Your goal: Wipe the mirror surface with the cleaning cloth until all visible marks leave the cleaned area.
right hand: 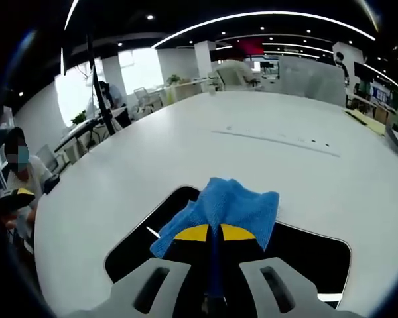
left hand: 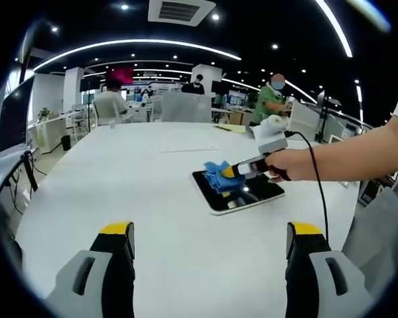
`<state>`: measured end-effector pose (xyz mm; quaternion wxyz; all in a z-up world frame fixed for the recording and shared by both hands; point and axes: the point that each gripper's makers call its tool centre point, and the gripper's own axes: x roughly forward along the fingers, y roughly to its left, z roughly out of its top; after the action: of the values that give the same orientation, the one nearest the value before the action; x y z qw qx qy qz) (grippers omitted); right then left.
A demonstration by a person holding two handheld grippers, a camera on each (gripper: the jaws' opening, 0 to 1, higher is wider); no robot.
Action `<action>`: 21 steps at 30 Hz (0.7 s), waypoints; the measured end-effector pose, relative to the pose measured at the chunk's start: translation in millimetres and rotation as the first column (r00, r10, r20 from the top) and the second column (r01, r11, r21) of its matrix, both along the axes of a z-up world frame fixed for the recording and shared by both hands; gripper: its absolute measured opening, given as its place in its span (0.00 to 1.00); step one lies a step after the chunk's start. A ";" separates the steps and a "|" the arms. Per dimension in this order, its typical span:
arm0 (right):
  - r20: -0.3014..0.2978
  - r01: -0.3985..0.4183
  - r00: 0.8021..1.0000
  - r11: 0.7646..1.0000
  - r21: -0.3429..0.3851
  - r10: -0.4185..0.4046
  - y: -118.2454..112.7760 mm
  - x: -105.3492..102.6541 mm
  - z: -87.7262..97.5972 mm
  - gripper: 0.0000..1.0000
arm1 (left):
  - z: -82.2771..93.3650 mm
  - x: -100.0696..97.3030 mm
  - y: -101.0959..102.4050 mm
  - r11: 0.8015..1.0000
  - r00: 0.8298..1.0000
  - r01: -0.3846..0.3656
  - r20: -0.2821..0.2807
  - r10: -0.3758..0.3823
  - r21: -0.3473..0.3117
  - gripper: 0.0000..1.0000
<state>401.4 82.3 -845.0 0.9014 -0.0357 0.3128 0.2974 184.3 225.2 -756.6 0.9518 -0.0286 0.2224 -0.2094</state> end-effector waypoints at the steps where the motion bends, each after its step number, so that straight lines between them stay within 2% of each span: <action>1: 0.000 0.000 1.000 1.000 0.001 0.000 0.4 1.5 -0.3 0.00 | -0.2 -0.2 0.6 1.000 1.000 -0.001 -0.001 0.001 0.002 0.96; 18: 0.001 -0.006 1.000 1.000 0.007 0.006 16.3 10.8 1.8 0.00 | -4.8 0.5 5.0 1.000 1.000 -0.014 -0.013 0.014 0.001 0.96; 21: 0.002 -0.013 1.000 1.000 0.009 0.013 23.1 6.3 5.0 0.00 | -5.2 0.3 6.9 1.000 1.000 -0.019 -0.014 0.019 0.001 0.96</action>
<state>407.8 105.4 -840.0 0.8998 -0.0339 0.3105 0.3046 184.6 232.1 -761.9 0.9522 -0.0318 0.2290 -0.1998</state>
